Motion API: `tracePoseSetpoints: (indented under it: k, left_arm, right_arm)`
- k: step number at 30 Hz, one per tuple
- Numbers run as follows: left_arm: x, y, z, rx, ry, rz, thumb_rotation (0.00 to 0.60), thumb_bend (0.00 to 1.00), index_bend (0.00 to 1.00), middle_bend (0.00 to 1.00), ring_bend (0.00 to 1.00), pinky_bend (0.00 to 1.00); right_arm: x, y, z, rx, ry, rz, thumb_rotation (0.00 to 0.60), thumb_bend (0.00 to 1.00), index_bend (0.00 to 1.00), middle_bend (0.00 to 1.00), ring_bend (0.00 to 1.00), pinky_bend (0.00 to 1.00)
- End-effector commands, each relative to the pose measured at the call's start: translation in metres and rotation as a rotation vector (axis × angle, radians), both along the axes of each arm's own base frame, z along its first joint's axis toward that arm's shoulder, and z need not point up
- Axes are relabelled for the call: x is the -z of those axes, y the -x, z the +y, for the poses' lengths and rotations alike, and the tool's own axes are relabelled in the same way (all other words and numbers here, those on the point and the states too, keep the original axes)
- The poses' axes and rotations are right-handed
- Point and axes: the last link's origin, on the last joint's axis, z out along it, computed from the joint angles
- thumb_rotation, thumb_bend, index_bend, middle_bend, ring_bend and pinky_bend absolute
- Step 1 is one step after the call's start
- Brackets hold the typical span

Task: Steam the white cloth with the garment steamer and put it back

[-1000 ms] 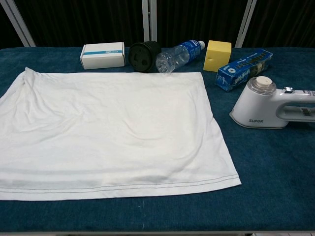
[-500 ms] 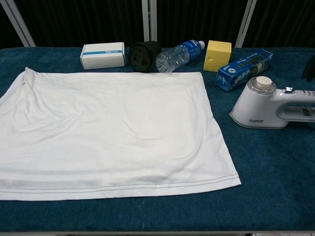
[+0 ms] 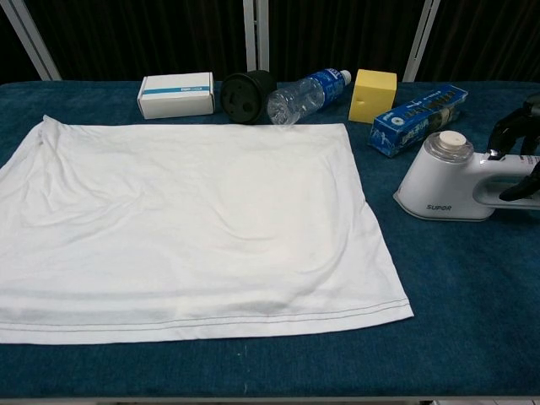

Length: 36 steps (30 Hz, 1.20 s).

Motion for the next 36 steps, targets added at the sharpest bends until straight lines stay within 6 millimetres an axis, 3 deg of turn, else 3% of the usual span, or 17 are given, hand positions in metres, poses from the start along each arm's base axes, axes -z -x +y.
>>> tracePoseSetpoints:
  k: [1,16,36]
  left_arm:
    - [0.0,0.0,0.0,-0.002,0.0,0.0,0.6,0.29,0.06,0.08,0.0,0.0]
    - [0.001,0.002,-0.002,-0.012,0.005,-0.001,0.6,0.29,0.06,0.08,0.0,0.0]
    - [0.006,0.004,-0.002,-0.019,0.016,-0.011,0.6,0.29,0.06,0.08,0.0,0.0]
  right_arm:
    - [0.002,0.001,0.0,0.006,-0.005,-0.007,0.6,0.09,0.54,0.52,0.54,0.07]
    - [0.005,0.004,0.003,0.015,-0.024,-0.015,0.6,0.09,0.57,0.61,0.64,0.08]
    - [0.016,0.01,0.022,0.042,-0.06,-0.092,0.6,0.09,0.64,0.66,0.69,0.08]
